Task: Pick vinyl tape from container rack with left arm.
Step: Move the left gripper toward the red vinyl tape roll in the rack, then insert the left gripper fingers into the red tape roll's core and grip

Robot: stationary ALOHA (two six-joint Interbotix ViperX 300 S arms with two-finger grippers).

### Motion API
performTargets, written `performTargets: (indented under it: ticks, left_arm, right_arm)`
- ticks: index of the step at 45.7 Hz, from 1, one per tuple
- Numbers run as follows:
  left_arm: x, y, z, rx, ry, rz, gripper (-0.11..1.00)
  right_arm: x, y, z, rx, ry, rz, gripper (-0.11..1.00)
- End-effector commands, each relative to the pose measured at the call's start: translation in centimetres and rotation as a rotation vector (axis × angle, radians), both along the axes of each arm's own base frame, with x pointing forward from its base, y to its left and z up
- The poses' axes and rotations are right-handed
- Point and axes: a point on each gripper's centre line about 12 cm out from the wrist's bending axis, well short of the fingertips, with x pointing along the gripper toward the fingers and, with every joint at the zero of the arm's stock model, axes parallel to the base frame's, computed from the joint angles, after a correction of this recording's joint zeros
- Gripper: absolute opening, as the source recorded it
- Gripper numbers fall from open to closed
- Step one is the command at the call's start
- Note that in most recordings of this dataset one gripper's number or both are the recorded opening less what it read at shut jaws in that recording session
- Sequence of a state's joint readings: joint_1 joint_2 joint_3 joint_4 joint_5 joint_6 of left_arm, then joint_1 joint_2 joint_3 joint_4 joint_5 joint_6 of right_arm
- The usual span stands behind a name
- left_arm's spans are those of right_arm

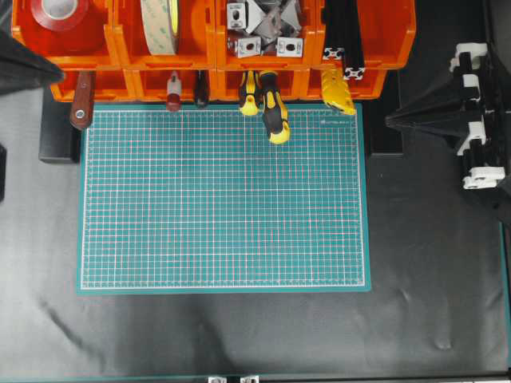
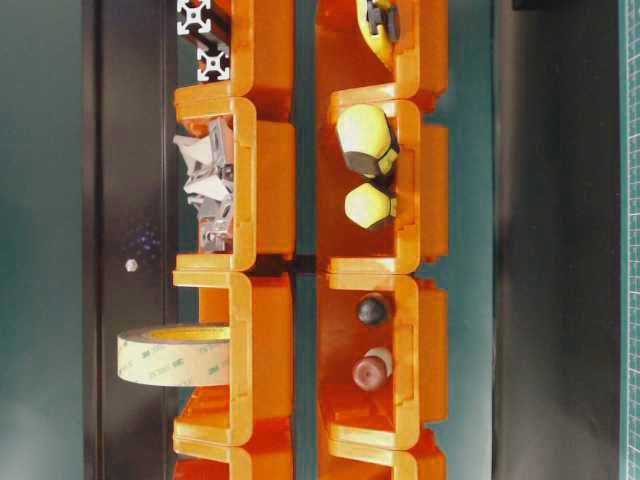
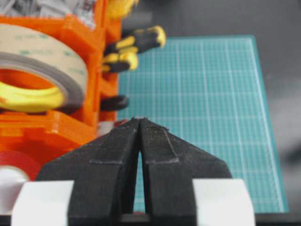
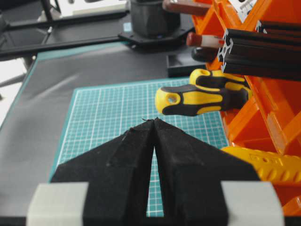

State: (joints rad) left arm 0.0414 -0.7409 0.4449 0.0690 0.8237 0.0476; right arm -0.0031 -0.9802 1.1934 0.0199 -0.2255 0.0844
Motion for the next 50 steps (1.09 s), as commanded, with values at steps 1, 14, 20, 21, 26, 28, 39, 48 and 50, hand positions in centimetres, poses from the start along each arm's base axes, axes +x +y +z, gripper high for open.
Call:
performTargets:
  ticks: [1, 14, 20, 21, 26, 28, 39, 48, 50]
  left_arm:
    - [0.3, 0.2, 2.2, 0.028, 0.055, -0.005, -0.01]
    - [2.1, 2.6, 2.3, 0.058, 0.286, 0.052, 0.0]
    - [2.5, 3.5, 2.1, 0.043, 0.365, 0.083, 0.12]
    - [2.6, 3.7, 2.0, 0.041, 0.377, 0.088, 0.17]
    - [2.8, 4.1, 1.3, 0.028, 0.442, 0.102, 0.46]
    - [2.9, 4.2, 1.0, 0.024, 0.465, 0.103, 0.6]
    - [3.3, 5.3, -0.3, -0.01, 0.545, 0.15, 0.88]
    - [3.7, 6.0, -1.5, -0.021, 0.583, 0.169, 0.86]
    - [3.8, 6.2, -1.7, -0.023, 0.593, 0.174, 0.86]
  right_arm:
    - [0.2, 0.0, 0.8, 0.004, -0.017, -0.002, 0.0]
    - [0.1, 0.0, 0.4, 0.006, 0.018, -0.002, 0.0]
    - [0.1, 0.0, 0.3, 0.006, 0.029, -0.002, 0.02]
    - [0.1, 0.0, 0.3, 0.006, 0.031, -0.002, 0.02]
    - [0.1, 0.0, 0.3, 0.005, 0.029, -0.001, 0.12]
    - [0.1, 0.0, 0.3, 0.005, 0.029, -0.001, 0.19]
    - [0.0, 0.0, 0.5, 0.0, 0.02, -0.001, 0.69]
    - [-0.1, 0.0, 0.7, -0.007, 0.012, 0.001, 0.7]
    - [-0.1, 0.0, 0.7, -0.007, 0.011, 0.001, 0.7]
